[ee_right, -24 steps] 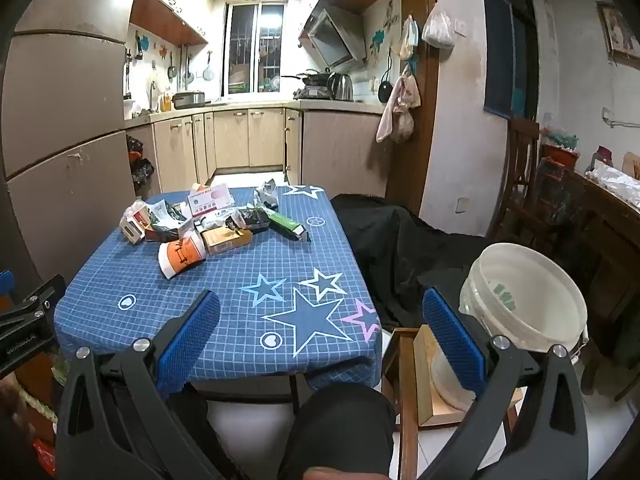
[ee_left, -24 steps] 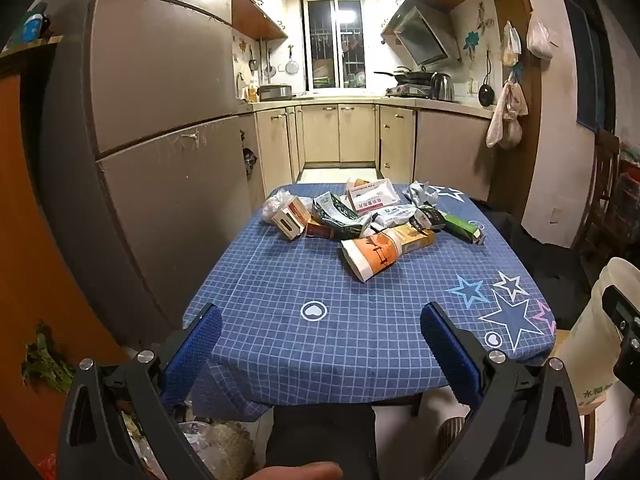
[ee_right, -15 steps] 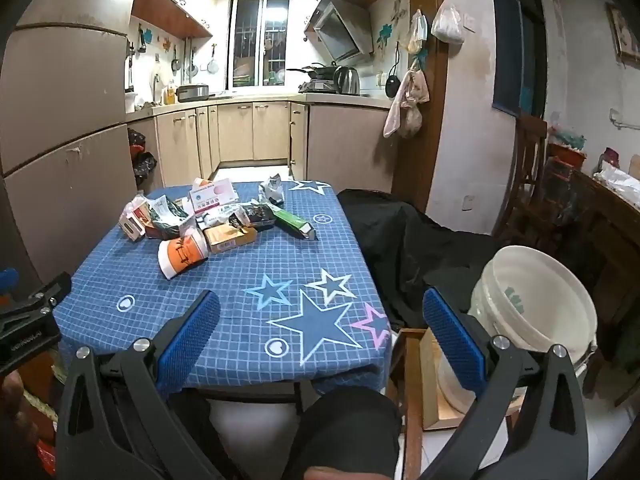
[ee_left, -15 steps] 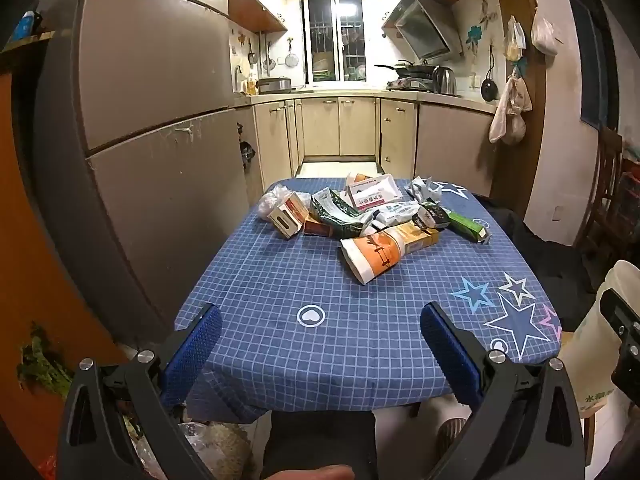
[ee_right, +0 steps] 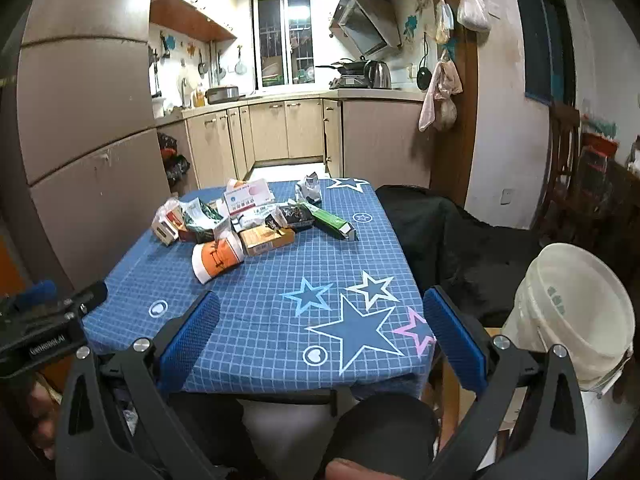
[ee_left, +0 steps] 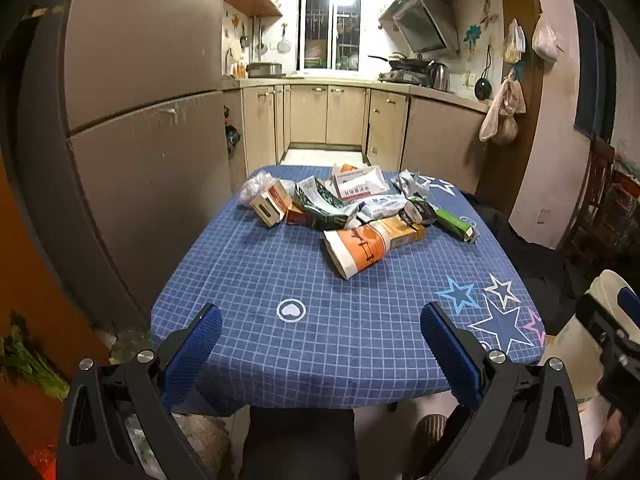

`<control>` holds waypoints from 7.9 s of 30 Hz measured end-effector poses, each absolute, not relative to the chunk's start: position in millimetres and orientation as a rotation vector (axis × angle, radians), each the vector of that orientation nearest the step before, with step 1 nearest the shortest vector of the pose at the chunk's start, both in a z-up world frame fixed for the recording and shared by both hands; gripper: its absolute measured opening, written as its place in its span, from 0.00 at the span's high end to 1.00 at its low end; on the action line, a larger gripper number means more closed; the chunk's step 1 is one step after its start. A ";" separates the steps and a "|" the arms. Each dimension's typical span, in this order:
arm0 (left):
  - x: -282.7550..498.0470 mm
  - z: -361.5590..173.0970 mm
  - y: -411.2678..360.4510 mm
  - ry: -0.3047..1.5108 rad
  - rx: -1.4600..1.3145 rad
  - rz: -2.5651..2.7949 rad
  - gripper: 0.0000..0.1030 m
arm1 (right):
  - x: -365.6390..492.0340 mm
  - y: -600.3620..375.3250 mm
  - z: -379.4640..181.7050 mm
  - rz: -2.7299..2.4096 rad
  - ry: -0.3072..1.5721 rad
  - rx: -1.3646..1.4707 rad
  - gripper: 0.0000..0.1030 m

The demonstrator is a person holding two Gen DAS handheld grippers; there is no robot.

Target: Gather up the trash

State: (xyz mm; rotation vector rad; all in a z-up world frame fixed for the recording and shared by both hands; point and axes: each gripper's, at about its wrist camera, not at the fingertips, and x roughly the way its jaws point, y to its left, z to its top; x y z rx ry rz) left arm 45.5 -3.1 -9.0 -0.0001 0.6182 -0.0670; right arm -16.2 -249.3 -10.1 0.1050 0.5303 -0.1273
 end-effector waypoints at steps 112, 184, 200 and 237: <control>182.1 -106.5 104.0 0.789 -0.095 0.258 0.03 | 206.4 -79.3 -127.7 -0.061 0.590 -0.654 0.75; 273.4 -68.7 -126.3 0.629 0.122 -0.592 0.70 | 82.8 -329.8 -82.9 -0.233 0.608 0.012 0.98; 192.6 -44.0 -192.9 0.605 0.162 -0.572 0.70 | 30.5 -370.5 -47.6 -0.370 0.505 0.034 0.98; 69.6 -55.4 -506.9 0.552 0.445 -1.183 0.70 | -101.3 -561.6 -47.7 -0.900 0.486 0.136 0.98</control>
